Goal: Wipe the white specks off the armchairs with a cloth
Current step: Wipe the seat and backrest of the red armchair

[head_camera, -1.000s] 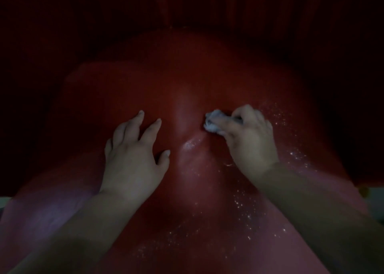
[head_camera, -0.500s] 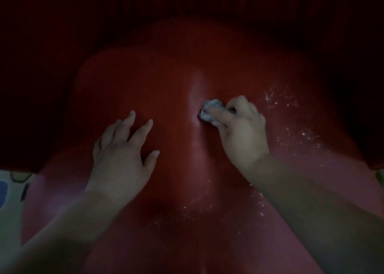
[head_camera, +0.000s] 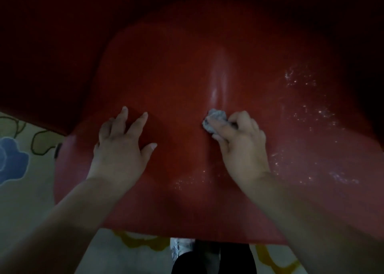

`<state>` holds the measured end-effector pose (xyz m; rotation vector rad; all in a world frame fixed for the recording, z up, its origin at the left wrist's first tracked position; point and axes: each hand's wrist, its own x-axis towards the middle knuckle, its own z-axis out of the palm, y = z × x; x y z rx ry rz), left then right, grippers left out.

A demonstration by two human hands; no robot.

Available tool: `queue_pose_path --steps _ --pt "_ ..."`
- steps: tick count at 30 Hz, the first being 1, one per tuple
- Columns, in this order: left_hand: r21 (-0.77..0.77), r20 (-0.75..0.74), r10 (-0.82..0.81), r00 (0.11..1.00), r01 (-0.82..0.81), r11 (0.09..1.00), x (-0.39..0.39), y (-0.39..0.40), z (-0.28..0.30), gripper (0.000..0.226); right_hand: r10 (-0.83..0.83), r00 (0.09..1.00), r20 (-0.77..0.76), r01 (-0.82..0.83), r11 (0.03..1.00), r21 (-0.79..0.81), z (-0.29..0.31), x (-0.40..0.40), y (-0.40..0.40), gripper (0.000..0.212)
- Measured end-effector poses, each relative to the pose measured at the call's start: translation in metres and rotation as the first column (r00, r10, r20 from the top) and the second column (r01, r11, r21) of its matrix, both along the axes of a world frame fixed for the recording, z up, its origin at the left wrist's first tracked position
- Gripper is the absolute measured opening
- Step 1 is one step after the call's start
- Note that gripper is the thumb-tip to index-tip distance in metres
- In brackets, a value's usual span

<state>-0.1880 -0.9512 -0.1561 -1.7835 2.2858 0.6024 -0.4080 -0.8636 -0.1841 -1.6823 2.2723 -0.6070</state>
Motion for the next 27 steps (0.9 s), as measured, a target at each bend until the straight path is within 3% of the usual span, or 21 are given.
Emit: queue_pose_path --steps 4,10,14,16,22,27 --pt "0.041 -0.028 0.006 1.000 -0.005 0.999 0.016 0.010 0.000 0.072 0.123 0.992 -0.003 -0.123 0.992 0.006 0.001 -0.001 0.046 0.039" --pt "0.014 -0.055 0.049 0.997 -0.048 0.999 0.034 0.028 -0.002 0.076 -0.028 0.996 0.084 0.030 0.999 -0.031 -0.001 0.013 -0.006 0.033" --pt "0.041 -0.021 0.006 1.000 -0.005 0.999 0.035 0.034 -0.006 0.083 0.194 0.979 0.055 -0.192 0.981 -0.035 -0.002 0.049 0.038 0.040" --pt "0.067 -0.008 -0.019 1.000 0.020 0.998 0.036 0.036 -0.009 0.086 0.224 0.974 0.022 -0.224 0.974 -0.023 -0.001 0.039 0.054 0.041" --pt "0.007 -0.074 -0.070 0.995 0.070 0.998 0.042 0.044 -0.014 0.080 0.082 0.992 0.100 -0.076 0.995 -0.066 -0.001 0.041 0.005 0.038" --pt "-0.029 -0.133 -0.070 0.989 0.067 0.997 0.049 0.053 -0.015 0.075 0.333 0.942 0.034 -0.333 0.943 -0.026 0.000 0.066 0.054 0.039"
